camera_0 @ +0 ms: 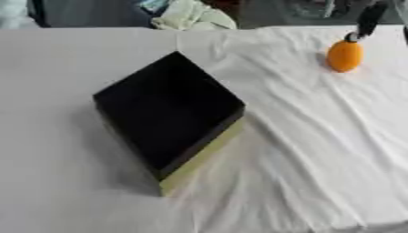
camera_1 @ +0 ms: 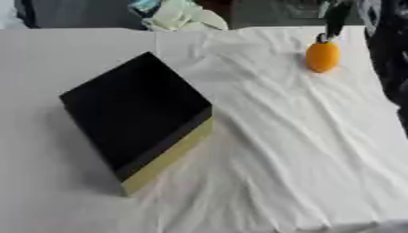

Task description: Pick up objects on the table and place them in the box.

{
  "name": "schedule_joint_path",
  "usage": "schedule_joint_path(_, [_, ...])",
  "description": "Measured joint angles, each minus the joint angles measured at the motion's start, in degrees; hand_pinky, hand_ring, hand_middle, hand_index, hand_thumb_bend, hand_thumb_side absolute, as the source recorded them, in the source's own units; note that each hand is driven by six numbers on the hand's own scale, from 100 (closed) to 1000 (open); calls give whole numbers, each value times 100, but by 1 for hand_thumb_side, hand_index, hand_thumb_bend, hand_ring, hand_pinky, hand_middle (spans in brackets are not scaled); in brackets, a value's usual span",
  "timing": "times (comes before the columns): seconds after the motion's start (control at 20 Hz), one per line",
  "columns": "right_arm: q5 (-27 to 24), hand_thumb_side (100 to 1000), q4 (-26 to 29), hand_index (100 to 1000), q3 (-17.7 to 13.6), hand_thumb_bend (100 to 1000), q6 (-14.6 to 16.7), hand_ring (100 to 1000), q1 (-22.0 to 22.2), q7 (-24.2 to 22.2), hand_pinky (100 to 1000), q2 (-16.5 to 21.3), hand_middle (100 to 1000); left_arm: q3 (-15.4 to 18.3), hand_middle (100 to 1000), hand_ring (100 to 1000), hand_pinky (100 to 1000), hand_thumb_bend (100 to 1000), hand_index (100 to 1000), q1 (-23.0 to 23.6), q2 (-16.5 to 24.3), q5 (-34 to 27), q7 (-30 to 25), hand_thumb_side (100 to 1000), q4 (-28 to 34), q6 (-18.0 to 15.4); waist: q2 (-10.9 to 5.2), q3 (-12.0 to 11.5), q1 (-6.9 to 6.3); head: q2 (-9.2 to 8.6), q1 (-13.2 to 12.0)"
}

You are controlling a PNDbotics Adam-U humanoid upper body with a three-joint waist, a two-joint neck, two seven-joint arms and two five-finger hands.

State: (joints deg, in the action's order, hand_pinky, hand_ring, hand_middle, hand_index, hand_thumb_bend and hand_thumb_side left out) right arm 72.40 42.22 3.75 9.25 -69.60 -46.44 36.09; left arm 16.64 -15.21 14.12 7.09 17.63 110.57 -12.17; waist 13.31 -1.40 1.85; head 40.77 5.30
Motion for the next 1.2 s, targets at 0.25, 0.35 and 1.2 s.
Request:
schedule_joint_path(0.25, [-354,226,40,1000,17,327,-151,947,60,-330,956,116,903,20,623,476,434,212,514,1,45,4,-3,641,0,3,29,15,1,0,-7])
schedule_joint_path(0.35, [-468,243,50,1000,12,324,-216,944,80,-441,952,162,903,21,623,476,433,211,513,1,45,4,-4,642,0,3,66,19,1,-4,-6])
schedule_joint_path(1.2, [-680,235,92,1000,-203,374,-658,962,98,-315,954,262,909,22,621,466,423,181,501,-152,47,-5,-70,664,-49,-65,580,-58,-53,-454,189])
